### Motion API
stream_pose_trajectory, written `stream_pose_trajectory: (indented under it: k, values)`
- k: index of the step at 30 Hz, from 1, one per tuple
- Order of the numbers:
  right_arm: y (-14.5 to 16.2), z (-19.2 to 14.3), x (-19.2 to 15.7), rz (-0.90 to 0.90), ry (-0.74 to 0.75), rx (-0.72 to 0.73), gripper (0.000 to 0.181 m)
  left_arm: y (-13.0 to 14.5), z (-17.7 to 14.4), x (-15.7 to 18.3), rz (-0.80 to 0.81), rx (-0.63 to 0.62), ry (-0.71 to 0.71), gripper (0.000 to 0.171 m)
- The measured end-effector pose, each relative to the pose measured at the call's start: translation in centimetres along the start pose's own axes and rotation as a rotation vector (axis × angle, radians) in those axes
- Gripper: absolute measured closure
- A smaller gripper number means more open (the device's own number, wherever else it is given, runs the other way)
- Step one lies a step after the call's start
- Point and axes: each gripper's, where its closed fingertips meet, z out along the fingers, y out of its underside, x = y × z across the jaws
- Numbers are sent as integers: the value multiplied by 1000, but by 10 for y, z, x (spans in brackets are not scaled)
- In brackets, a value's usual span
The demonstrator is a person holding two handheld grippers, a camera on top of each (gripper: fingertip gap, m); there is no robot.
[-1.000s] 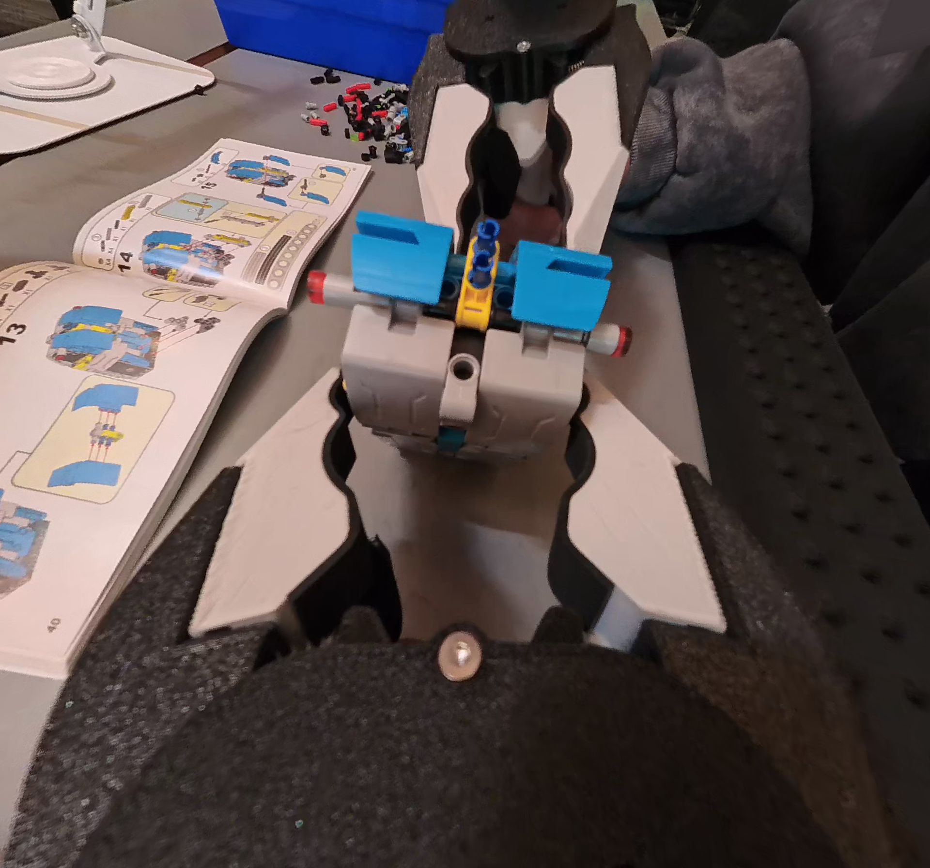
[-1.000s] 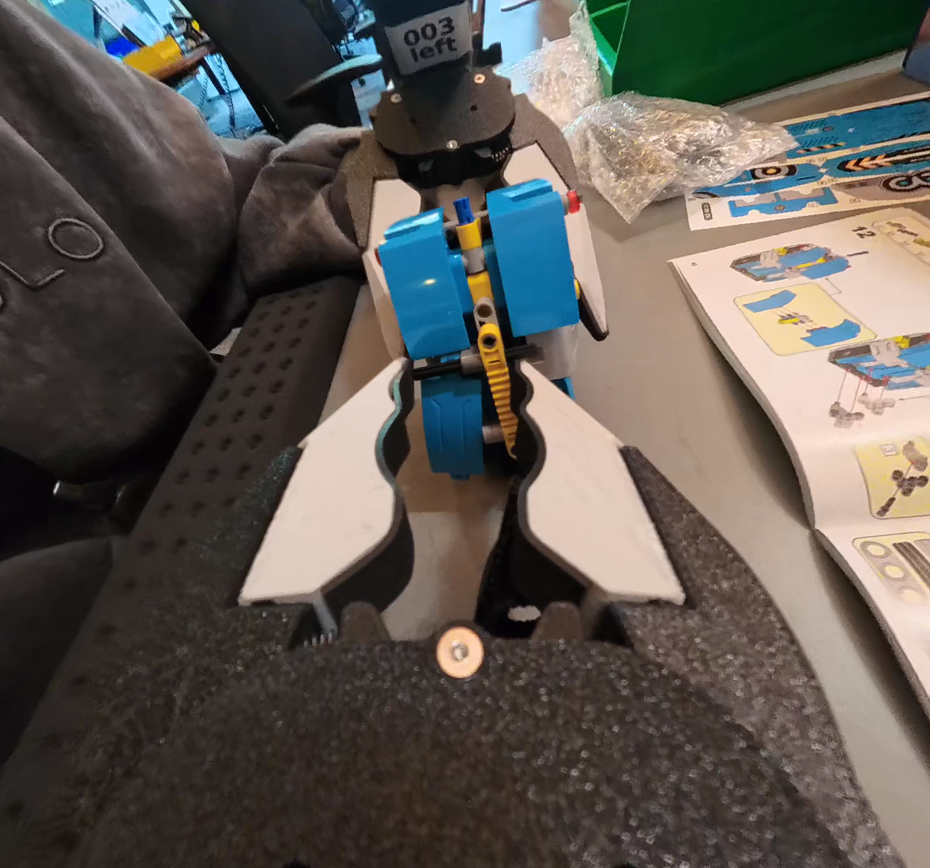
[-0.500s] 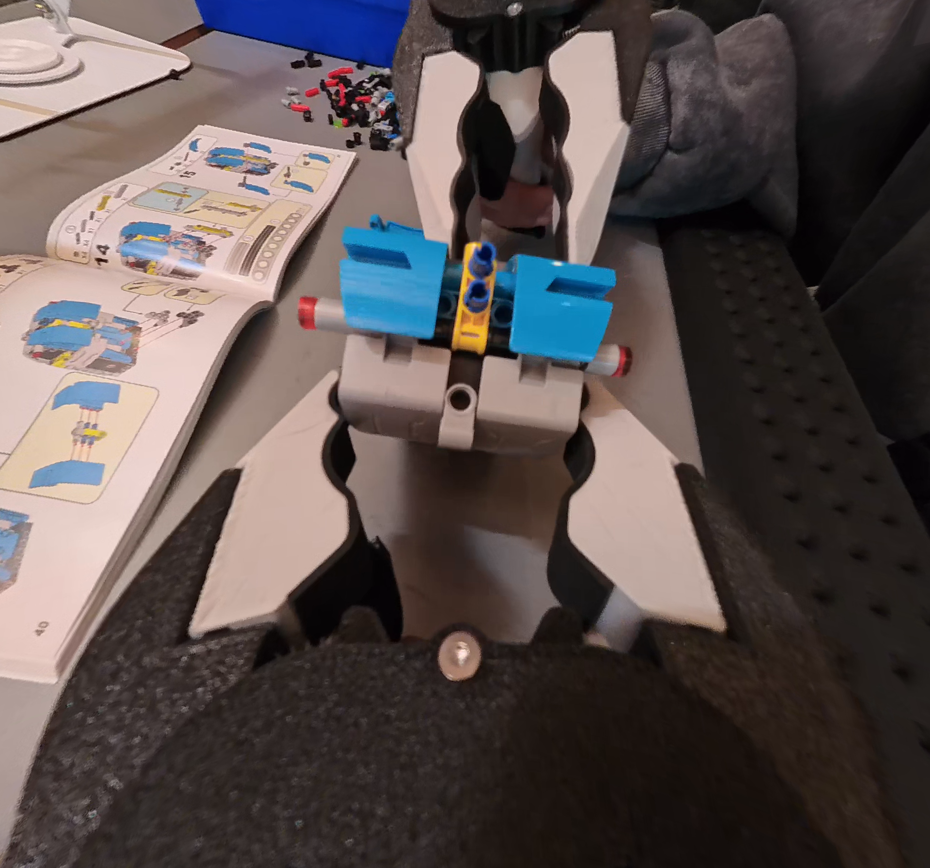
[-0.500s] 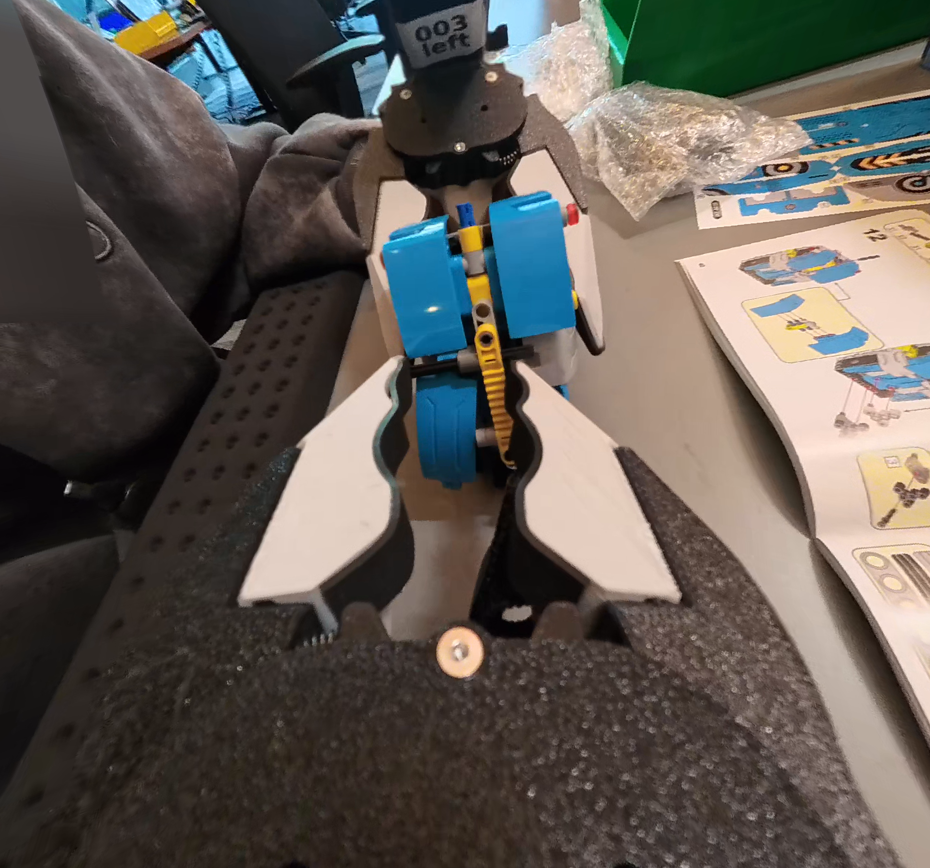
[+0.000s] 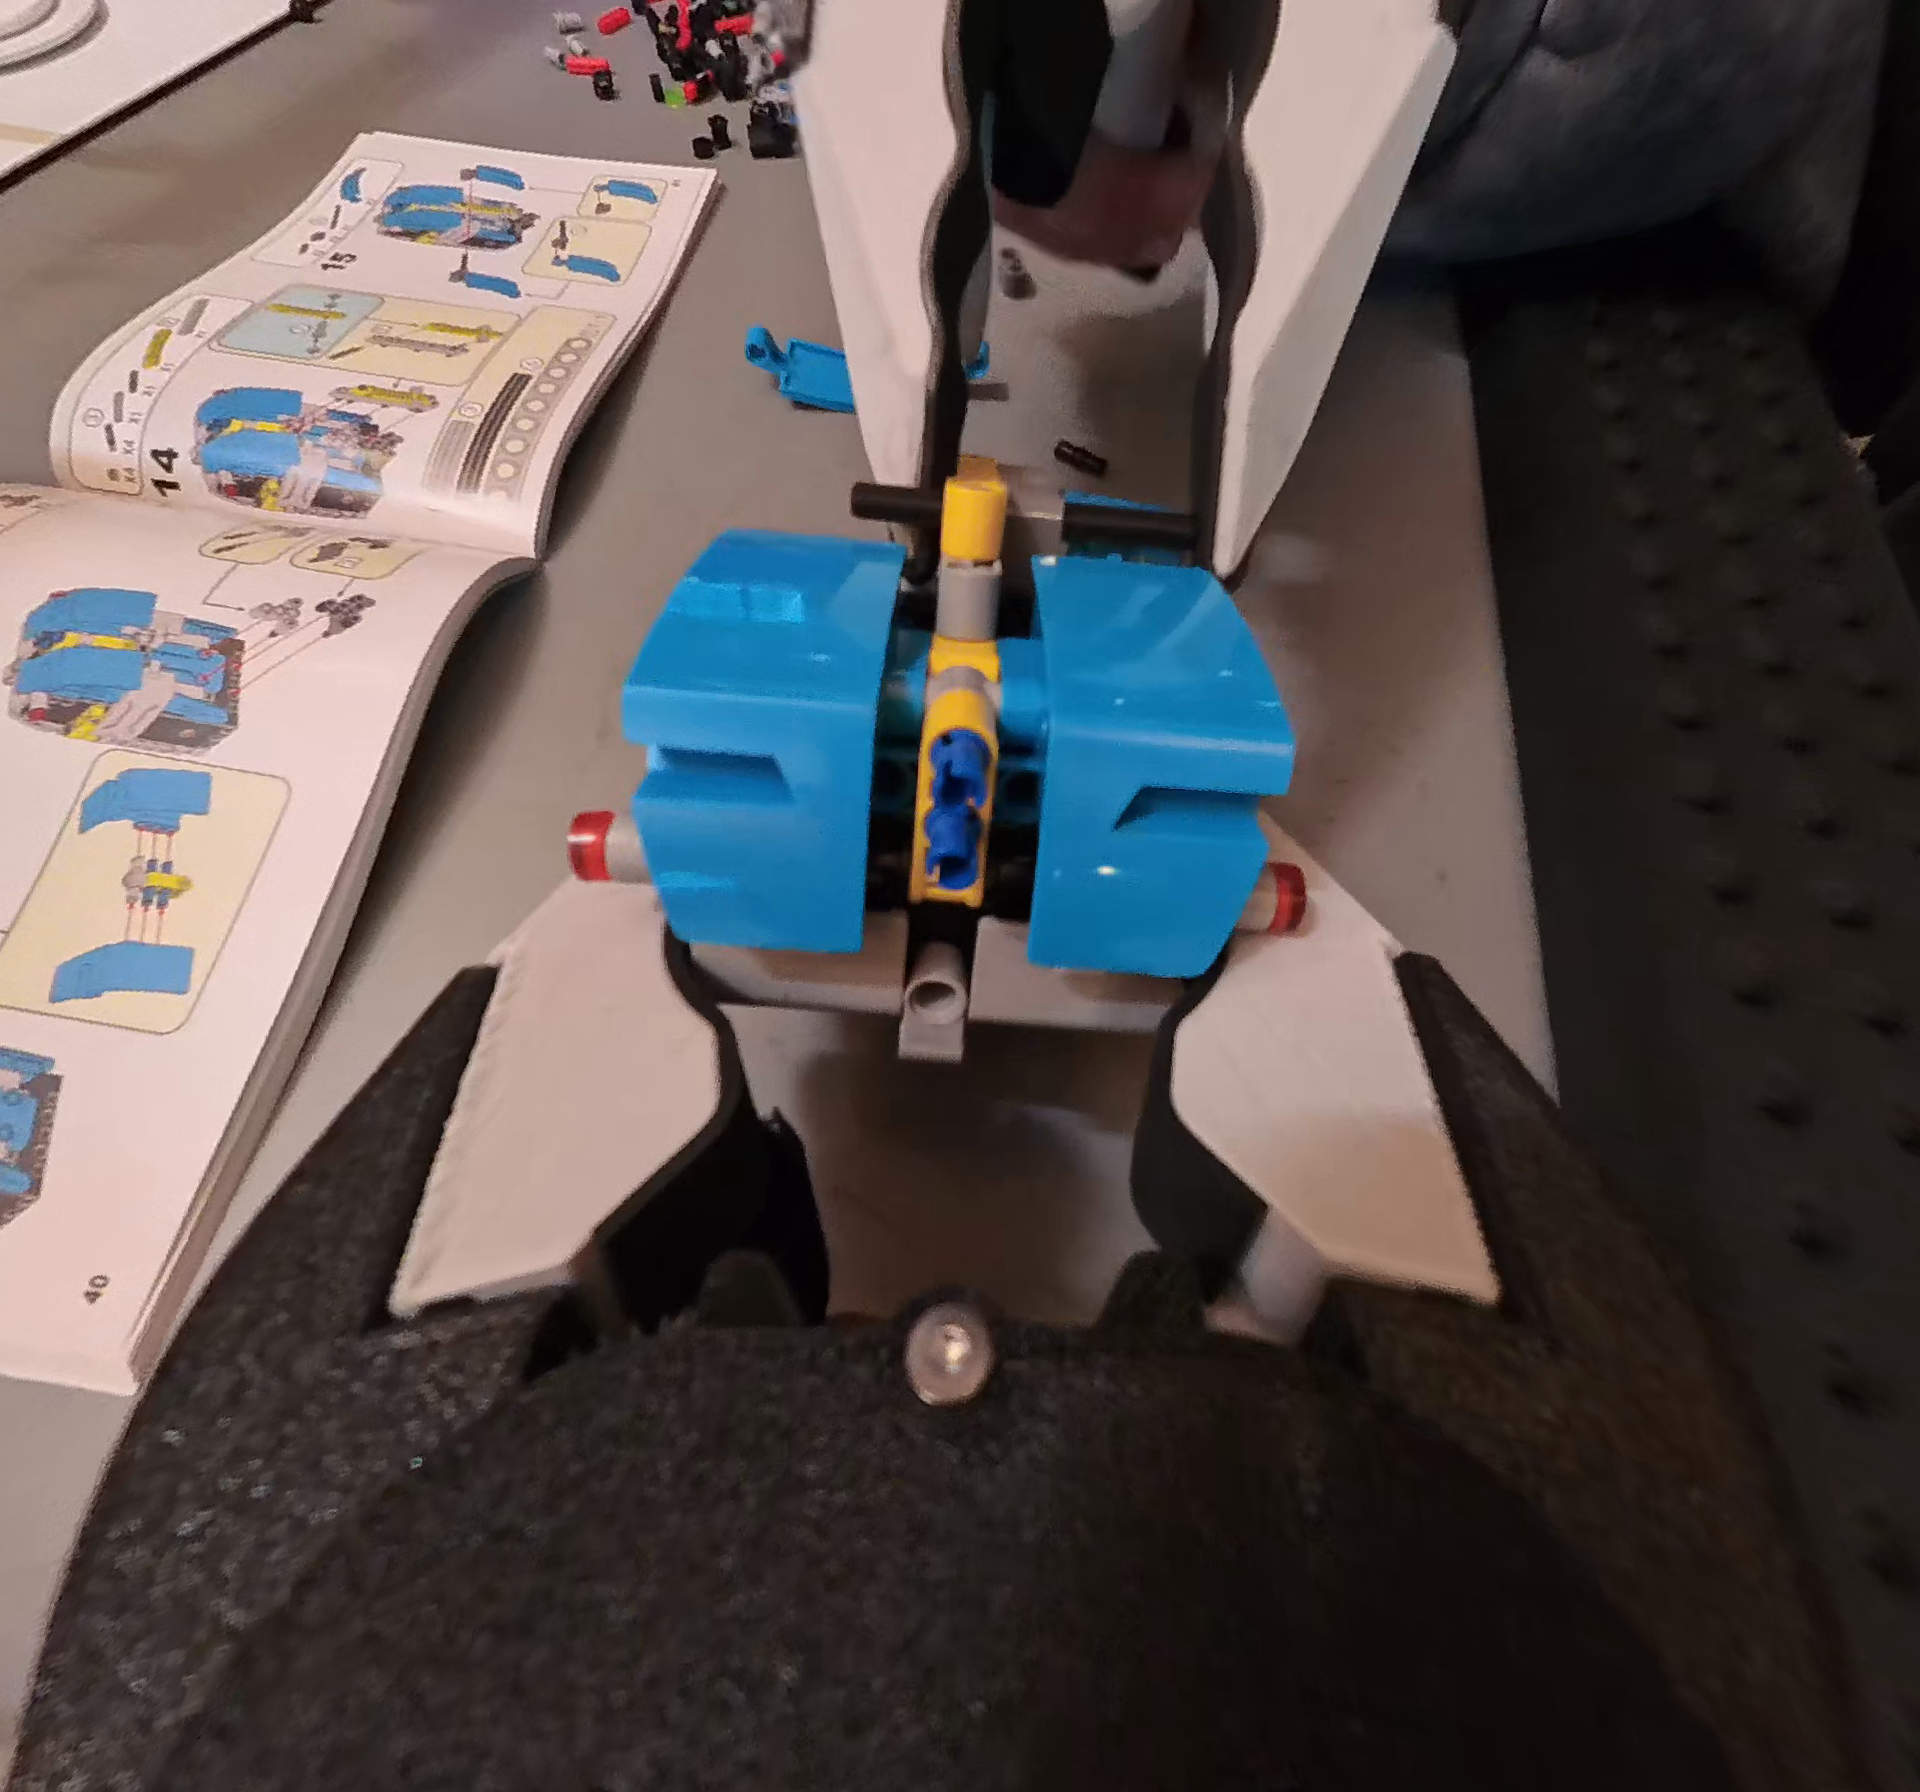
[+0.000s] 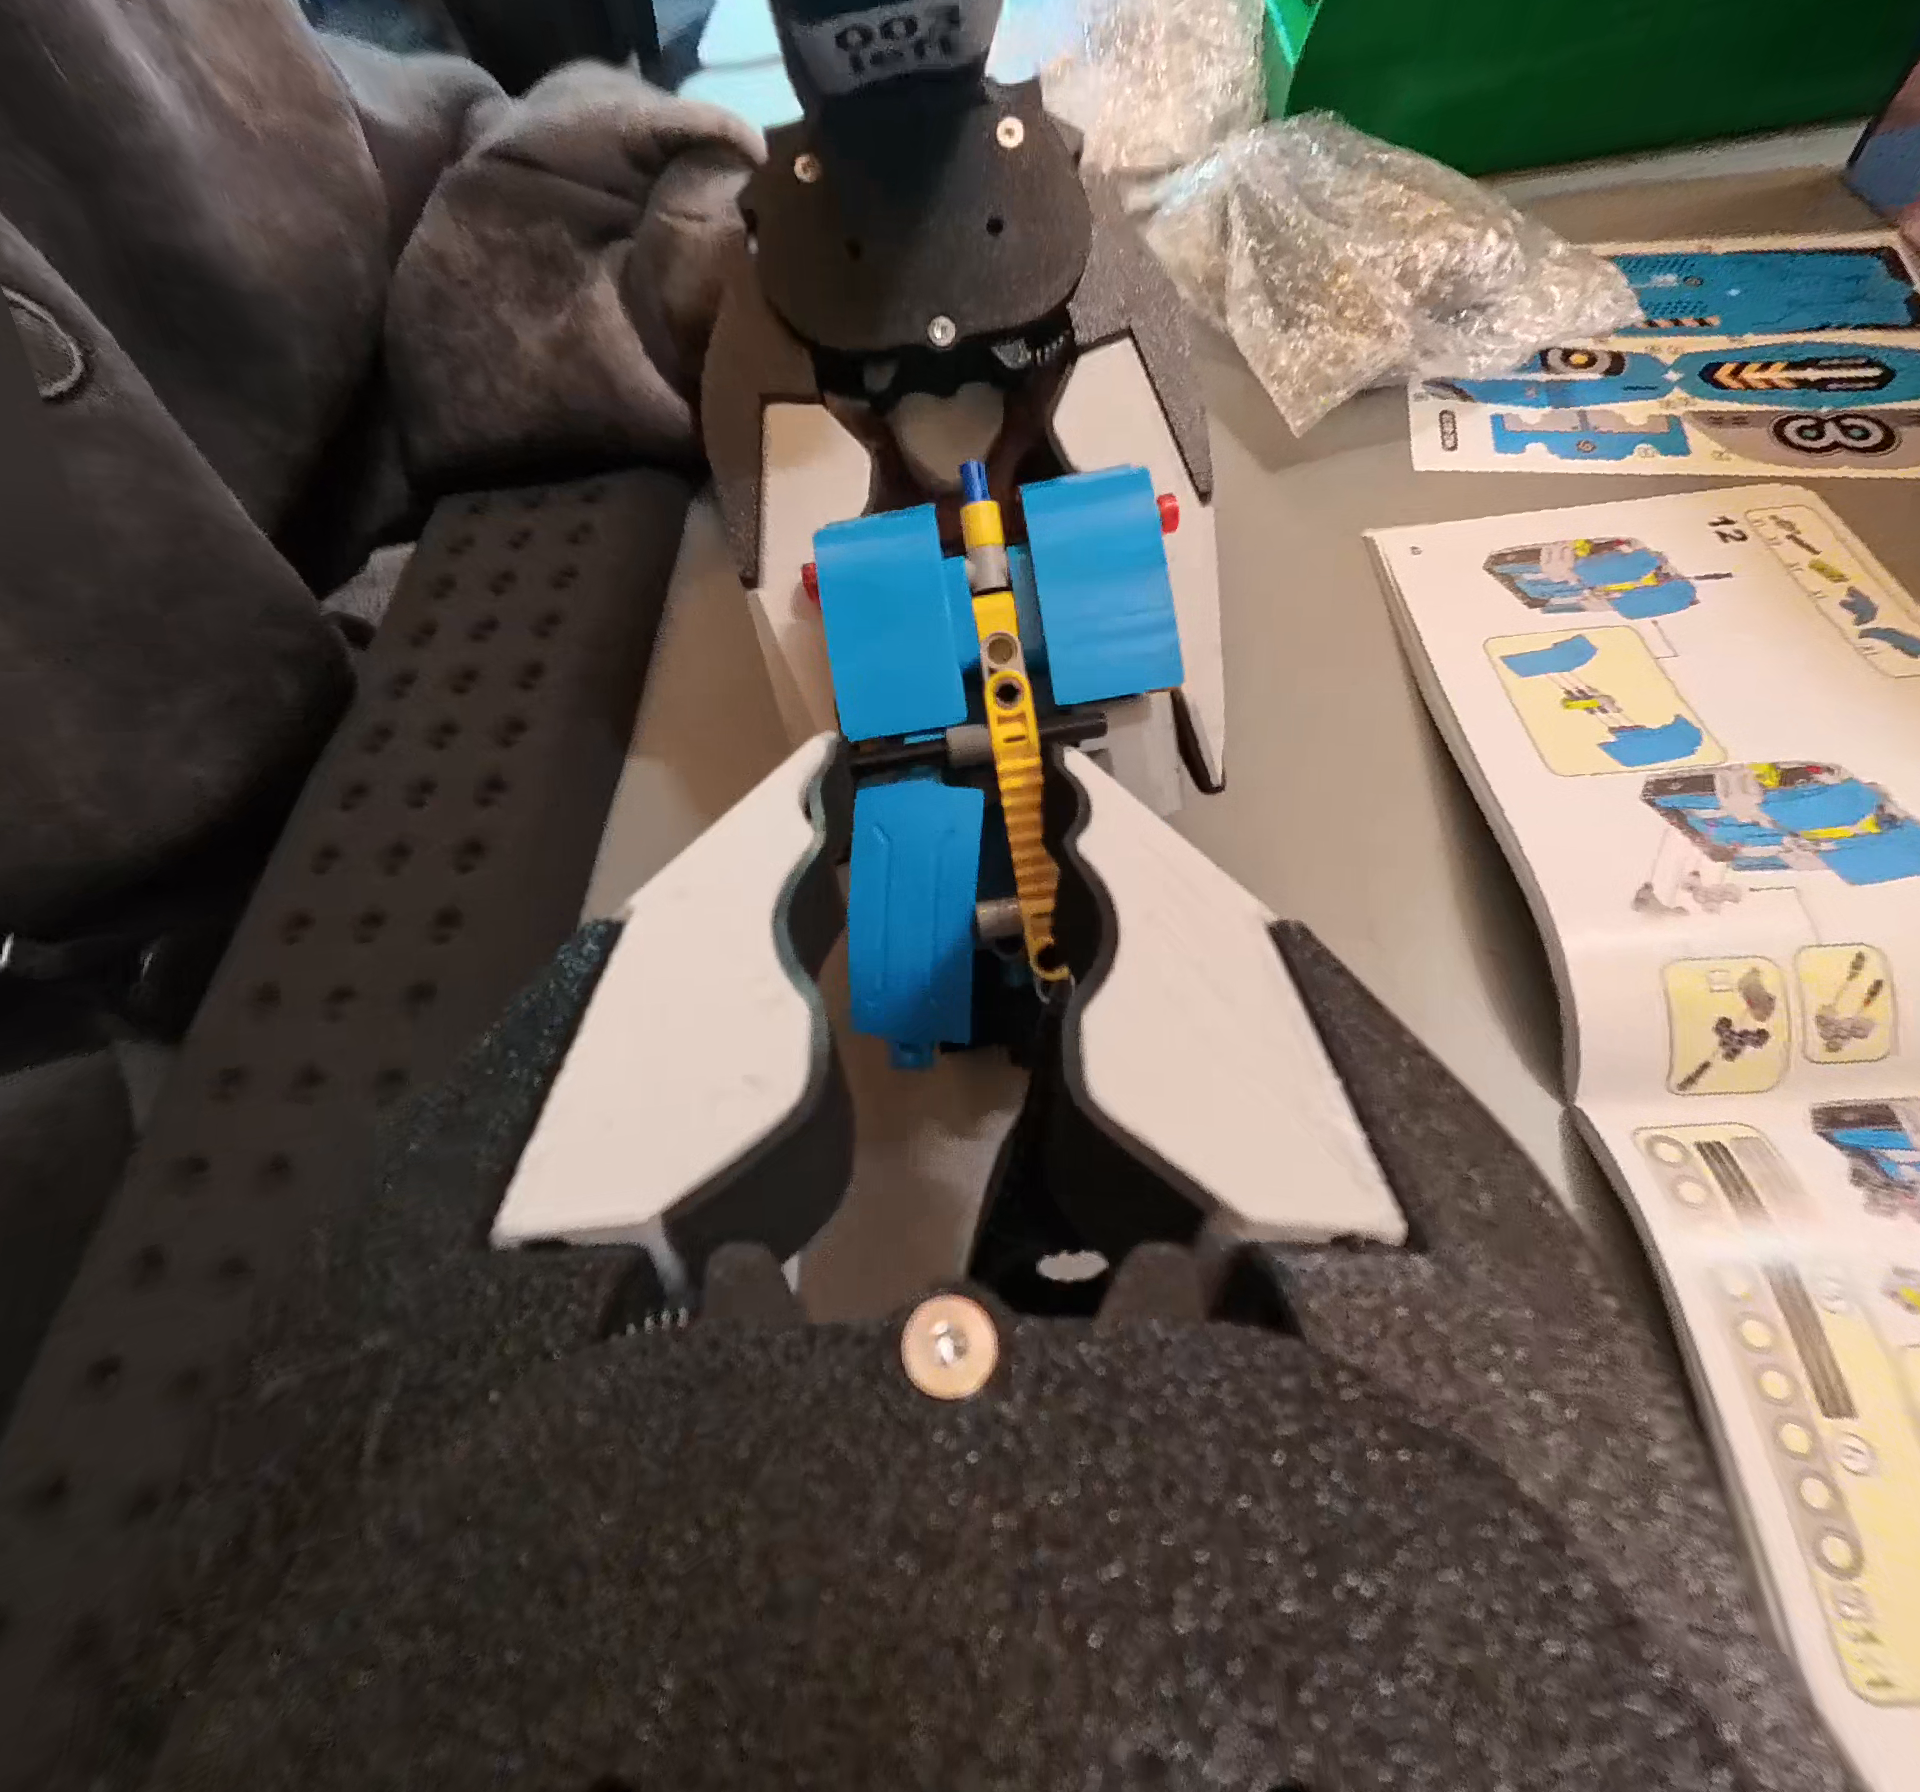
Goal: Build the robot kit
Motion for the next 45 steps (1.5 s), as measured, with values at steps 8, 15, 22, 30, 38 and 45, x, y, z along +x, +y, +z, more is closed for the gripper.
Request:
stream_pose_trajectory:
  k: [8, 15, 22, 30, 38, 45]
  values:
    - [9, 1, -1, -129, 41, -212, 144, 22, 2, 5, 14, -128, -10, 72]
    - [17, 2, 5, -195, 84, -345, 145, 16, -7, 3, -41, -79, 17, 69]
    - [26, 10, 6, -211, 57, -445, 145, 19, -1, -1, -9, -108, -11, 84]
    - [18, -14, 15, -220, 80, -299, 127, 23, -2, 0, -41, -121, 24, 94]
    - [40, -15, 24, -261, 110, -348, 119, 23, -2, 0, -40, -121, 31, 94]
    - [42, -15, 17, -199, -52, -307, 136, 23, -2, 0, -53, -121, 40, 93]
